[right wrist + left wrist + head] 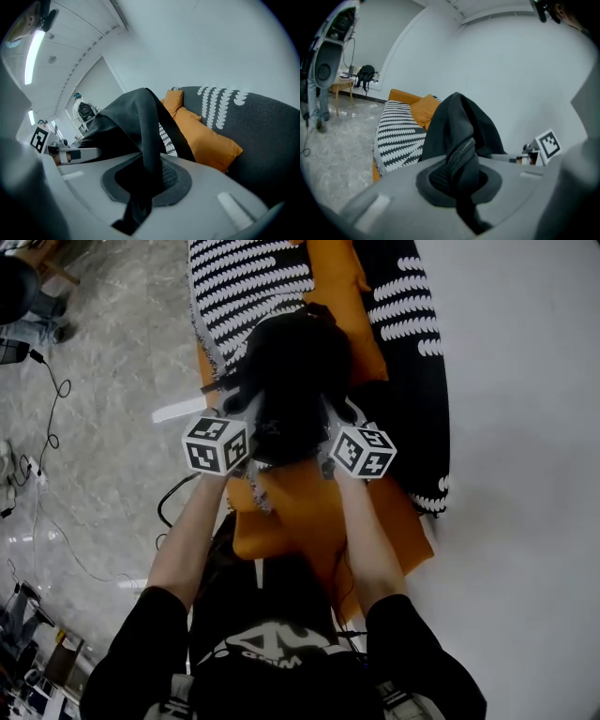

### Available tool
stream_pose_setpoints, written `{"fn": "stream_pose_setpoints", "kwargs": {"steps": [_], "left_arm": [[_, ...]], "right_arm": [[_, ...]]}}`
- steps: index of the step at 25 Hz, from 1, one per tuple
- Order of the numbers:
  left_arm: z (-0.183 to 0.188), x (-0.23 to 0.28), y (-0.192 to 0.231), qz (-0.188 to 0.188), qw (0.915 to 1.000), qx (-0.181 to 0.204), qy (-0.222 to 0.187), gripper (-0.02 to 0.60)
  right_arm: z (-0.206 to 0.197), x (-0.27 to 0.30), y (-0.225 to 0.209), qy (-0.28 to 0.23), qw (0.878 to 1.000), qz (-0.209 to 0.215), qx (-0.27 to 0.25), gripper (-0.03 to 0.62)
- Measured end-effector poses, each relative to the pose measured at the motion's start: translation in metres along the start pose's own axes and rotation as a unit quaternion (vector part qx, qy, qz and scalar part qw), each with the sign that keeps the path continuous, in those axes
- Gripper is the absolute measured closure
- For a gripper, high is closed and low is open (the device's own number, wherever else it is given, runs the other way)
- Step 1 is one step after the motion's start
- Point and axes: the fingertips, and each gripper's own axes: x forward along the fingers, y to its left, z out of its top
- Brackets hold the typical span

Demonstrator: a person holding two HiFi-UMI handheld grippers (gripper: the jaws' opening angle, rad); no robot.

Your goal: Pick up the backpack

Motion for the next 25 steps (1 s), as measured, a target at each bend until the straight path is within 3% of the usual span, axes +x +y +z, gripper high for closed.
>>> {"fn": "stream_pose_setpoints", "kwargs": {"steps": [6, 13, 18, 25], "left_arm": [[0.038, -0.037, -0.028, -0.013, 0.9996, 0.022, -0.016, 0.574], [0.088, -0.113, -0.095, -0.071, 0.9949, 0.067, -0.027, 0.574], [0.127, -0.185, -0.126, -0.082, 0.9916, 0.082, -0.057, 0.574], [0.127, -0.272, -0.165, -0.094, 0.9864, 0.099, -0.091, 0.574]], "right_arm": [[0.025, -0.035, 0.033, -0.030, 0.999, -0.010, 0.023, 0.562], [0.064, -0.121, 0.087, -0.050, 0.998, 0.027, -0.021, 0.560], [0.089, -0.177, 0.150, -0.067, 0.996, 0.053, -0.040, 0.560], [0.073, -0.243, 0.213, -0.095, 0.993, 0.071, -0.028, 0.560]]}}
